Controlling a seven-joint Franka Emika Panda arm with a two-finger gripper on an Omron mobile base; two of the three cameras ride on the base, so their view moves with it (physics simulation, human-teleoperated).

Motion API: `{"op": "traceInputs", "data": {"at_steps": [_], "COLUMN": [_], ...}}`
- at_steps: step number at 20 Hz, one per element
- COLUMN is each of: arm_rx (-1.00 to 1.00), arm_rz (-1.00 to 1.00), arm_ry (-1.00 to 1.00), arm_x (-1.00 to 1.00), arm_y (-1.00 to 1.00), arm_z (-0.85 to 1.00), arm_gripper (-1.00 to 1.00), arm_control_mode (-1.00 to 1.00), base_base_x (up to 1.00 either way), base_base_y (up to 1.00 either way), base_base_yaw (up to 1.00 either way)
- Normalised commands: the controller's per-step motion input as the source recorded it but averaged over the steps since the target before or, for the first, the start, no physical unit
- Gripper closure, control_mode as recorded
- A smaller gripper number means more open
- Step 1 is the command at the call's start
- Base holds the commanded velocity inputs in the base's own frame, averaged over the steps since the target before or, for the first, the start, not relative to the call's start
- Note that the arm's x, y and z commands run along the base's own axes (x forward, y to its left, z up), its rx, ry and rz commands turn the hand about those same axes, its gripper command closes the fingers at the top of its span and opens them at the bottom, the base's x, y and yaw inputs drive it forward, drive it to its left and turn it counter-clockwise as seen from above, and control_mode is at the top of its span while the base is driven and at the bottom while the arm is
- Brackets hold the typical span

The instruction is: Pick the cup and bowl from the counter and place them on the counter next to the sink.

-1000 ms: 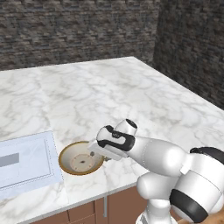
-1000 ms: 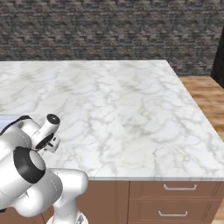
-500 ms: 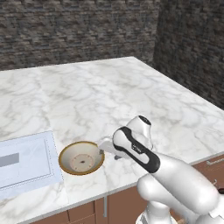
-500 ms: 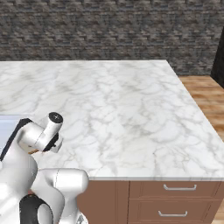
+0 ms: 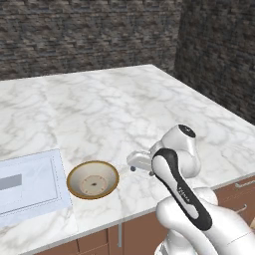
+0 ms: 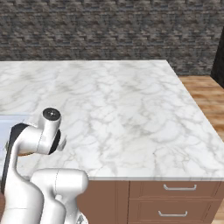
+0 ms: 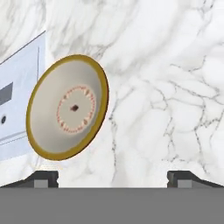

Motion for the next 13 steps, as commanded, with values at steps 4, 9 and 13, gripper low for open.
{"op": "traceInputs", "data": {"at_steps": [4, 9, 13], "arm_rx": [-0.11, -0.08, -0.1], "arm_rz": [0.0, 0.0, 0.0], "arm_ry": [-0.01, -0.05, -0.04], "arm_x": [-0.54, -0.76, -0.94], "arm_y": [-0.59, -0.59, -0.4], "arm_z": [0.76, 0.74, 0.78], "arm_gripper": [-1.0, -1.0, -1.0], "arm_control_mode": [-1.0, -1.0, -1.0], "base_base_x": [0.0, 0.0, 0.0], "base_base_y": [0.0, 0.0, 0.0], "base_base_yaw": [0.0, 0.0, 0.0]}}
